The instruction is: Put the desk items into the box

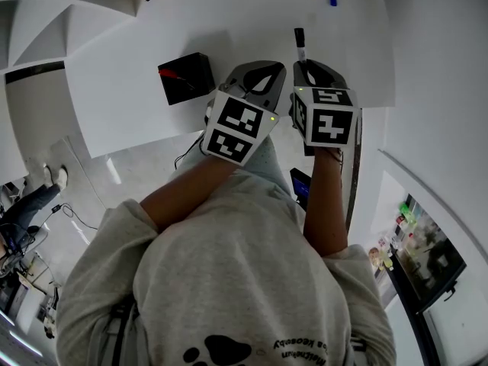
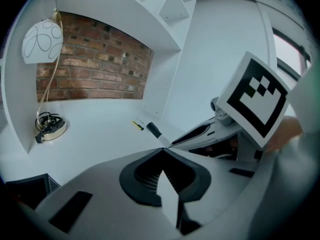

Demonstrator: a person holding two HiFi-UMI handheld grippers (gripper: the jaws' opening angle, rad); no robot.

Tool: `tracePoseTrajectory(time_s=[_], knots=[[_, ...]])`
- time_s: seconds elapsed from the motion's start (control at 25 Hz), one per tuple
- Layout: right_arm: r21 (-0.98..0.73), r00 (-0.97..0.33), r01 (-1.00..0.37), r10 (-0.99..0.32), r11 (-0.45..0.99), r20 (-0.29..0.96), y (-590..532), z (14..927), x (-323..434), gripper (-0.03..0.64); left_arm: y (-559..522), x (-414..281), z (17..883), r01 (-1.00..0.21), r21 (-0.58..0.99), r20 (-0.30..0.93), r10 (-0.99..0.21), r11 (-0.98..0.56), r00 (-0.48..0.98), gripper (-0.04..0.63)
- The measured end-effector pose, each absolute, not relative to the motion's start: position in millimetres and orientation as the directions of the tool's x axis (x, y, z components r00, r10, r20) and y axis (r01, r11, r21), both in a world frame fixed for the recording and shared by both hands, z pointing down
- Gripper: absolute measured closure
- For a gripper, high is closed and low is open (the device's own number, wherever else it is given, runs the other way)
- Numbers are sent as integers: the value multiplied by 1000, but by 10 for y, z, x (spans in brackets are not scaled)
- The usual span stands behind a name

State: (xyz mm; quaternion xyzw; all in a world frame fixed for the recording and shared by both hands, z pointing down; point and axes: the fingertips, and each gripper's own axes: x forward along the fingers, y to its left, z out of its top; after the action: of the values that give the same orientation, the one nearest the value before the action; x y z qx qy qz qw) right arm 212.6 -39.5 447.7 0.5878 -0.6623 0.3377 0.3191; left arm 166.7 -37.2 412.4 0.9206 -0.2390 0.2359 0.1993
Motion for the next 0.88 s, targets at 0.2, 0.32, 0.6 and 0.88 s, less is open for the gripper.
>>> tracePoseTrajectory(time_s=[0.2, 0.32, 0.6, 0.88], knots=[[-53, -91, -995, -602, 81, 793, -365, 4308, 2090, 543, -338, 1610, 4003, -535, 255, 508, -360, -805, 783, 591], [-39, -82, -996, -624, 82, 777, -355, 4222, 2070, 543, -317, 1576, 3931, -537, 258, 493, -369, -803, 788, 591], [-16, -74, -996, -682, 91, 728, -372, 4051, 1944, 543, -288, 1426, 3859, -558, 253, 479, -399, -790, 782, 591], [7, -94, -991, -730, 134, 676, -395, 3911, 1731, 543, -285, 1260, 3830, -582, 246, 478, -426, -775, 768, 591]])
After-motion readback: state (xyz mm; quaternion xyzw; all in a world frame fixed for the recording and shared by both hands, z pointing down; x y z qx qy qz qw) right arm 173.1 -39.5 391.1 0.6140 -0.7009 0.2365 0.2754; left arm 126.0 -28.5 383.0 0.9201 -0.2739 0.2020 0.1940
